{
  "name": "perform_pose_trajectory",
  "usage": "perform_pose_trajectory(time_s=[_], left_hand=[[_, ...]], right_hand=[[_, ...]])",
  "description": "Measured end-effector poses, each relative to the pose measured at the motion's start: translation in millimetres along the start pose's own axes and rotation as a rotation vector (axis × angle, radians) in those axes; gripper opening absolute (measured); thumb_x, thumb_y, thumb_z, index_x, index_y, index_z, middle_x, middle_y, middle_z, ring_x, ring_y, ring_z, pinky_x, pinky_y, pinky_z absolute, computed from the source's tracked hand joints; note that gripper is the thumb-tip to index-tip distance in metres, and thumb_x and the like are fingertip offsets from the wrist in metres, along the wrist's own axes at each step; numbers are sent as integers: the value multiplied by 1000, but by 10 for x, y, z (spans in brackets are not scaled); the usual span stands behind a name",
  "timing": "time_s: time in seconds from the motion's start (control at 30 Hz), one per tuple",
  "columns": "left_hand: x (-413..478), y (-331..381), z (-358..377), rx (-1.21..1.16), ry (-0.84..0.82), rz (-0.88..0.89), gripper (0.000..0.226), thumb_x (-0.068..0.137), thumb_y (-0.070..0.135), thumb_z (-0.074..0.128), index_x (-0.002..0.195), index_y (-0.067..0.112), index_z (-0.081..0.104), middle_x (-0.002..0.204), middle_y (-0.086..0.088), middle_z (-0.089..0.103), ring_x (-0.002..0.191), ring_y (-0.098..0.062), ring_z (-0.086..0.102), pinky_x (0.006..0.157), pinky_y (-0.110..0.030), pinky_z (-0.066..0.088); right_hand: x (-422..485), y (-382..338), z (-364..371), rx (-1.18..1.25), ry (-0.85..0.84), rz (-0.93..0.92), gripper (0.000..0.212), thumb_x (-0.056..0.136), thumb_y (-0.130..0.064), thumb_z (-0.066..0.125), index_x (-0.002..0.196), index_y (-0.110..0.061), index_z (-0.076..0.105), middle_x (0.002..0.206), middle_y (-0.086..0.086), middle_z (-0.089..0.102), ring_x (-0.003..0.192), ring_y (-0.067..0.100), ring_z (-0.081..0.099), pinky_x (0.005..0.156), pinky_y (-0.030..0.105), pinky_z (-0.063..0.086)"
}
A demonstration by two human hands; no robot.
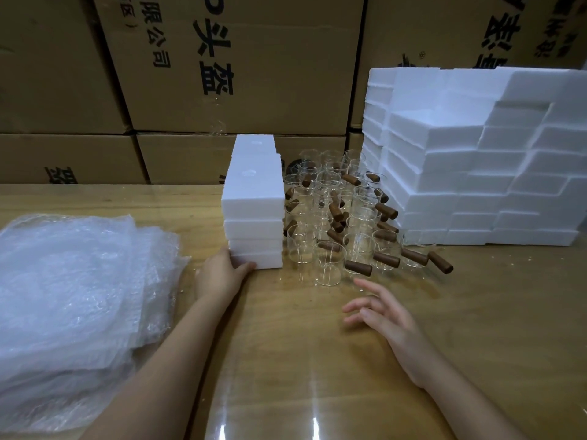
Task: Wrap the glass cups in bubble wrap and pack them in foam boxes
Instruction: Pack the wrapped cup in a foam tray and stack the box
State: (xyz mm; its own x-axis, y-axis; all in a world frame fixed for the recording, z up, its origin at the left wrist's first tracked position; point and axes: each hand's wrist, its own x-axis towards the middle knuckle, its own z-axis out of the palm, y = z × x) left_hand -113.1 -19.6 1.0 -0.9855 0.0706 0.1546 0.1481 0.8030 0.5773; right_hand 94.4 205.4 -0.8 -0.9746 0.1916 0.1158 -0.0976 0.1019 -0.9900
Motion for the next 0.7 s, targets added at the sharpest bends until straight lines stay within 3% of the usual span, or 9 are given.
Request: perform_pose_trajectory(time_s=[0.43, 0.7], left_hand=[[284, 126, 118, 67, 10, -88, 43, 87, 53, 59, 115, 21, 53, 114, 0, 65, 114, -26, 55, 101, -47, 30], [472, 140, 173, 111, 16, -84, 45, 86, 55, 59, 116, 21, 53, 113, -1, 64, 114, -26, 52, 99, -46, 33]], right_hand=[[-15, -26, 21, 9, 6, -9, 52, 78, -24, 58, 129, -19, 48, 96, 9, 70, 89, 23, 68, 80, 20, 49], [-16, -12, 17, 26, -1, -10, 54, 77, -24, 60, 129, -16, 48, 96, 12, 69, 89, 25, 68, 80, 21, 49]])
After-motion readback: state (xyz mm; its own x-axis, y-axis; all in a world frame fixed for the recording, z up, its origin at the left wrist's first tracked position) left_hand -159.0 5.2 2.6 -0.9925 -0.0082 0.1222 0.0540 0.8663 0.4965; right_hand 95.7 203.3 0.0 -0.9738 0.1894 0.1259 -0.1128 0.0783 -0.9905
